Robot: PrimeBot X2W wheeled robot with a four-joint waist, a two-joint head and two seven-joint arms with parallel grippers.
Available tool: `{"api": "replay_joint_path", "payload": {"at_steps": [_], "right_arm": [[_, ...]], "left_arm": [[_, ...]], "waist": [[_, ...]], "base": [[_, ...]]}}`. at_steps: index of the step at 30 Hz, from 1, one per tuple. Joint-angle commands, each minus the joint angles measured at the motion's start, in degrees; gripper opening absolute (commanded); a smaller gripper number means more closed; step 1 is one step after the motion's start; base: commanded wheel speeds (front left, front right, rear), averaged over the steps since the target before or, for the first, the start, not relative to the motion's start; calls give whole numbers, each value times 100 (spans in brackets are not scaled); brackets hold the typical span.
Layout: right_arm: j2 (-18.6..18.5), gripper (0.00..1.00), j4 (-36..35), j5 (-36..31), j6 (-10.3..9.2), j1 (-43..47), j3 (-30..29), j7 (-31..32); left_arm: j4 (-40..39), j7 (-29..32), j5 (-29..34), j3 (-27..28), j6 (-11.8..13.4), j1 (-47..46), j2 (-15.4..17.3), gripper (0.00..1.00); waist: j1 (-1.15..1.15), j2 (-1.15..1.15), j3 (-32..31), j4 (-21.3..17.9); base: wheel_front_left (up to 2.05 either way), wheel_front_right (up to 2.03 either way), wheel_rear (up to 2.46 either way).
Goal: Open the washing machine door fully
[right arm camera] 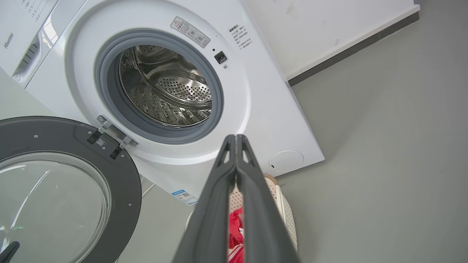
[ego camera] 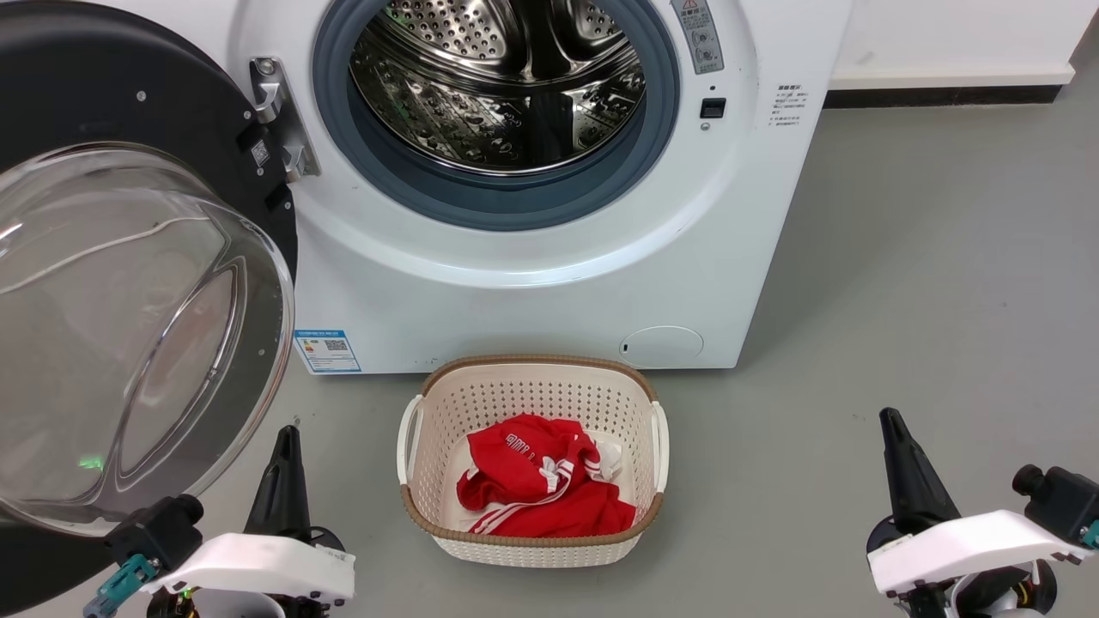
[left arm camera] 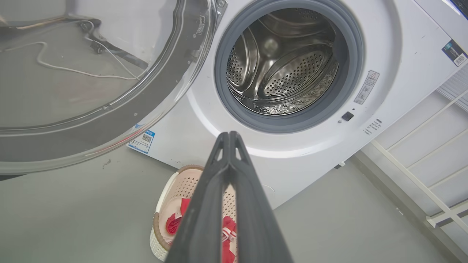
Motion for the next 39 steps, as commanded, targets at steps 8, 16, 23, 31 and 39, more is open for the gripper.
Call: {"api": "replay_joint_path", "payload": {"at_steps": [8, 16, 23, 31, 39], "right_arm": [[-55, 0, -5, 839, 0, -209, -54, 129], [-64, 0, 49, 1486, 0, -250, -95, 243], [-69, 0, 106, 2147, 0, -294, -143, 361], [-71, 0, 166, 2816, 0, -337, -195, 490], [-70, 0, 208, 3311, 0, -375, -237, 590]], "left_arm": [[25, 190, -830, 51, -72, -231, 13, 0], [98, 349, -1493, 86, -121, -284, 10, 0], [176, 509, -2175, 123, -169, -328, 7, 0], [255, 678, -2869, 159, -213, -386, 4, 0], [315, 800, -3384, 185, -245, -414, 1, 0]], "waist": [[0, 0, -12, 13], [0, 0, -23, 25], [0, 0, -35, 38], [0, 0, -49, 54], [0, 0, -61, 66]], "base": [[0, 0, 0], [0, 0, 0], [0, 0, 0], [0, 0, 0], [0, 0, 0]]}}
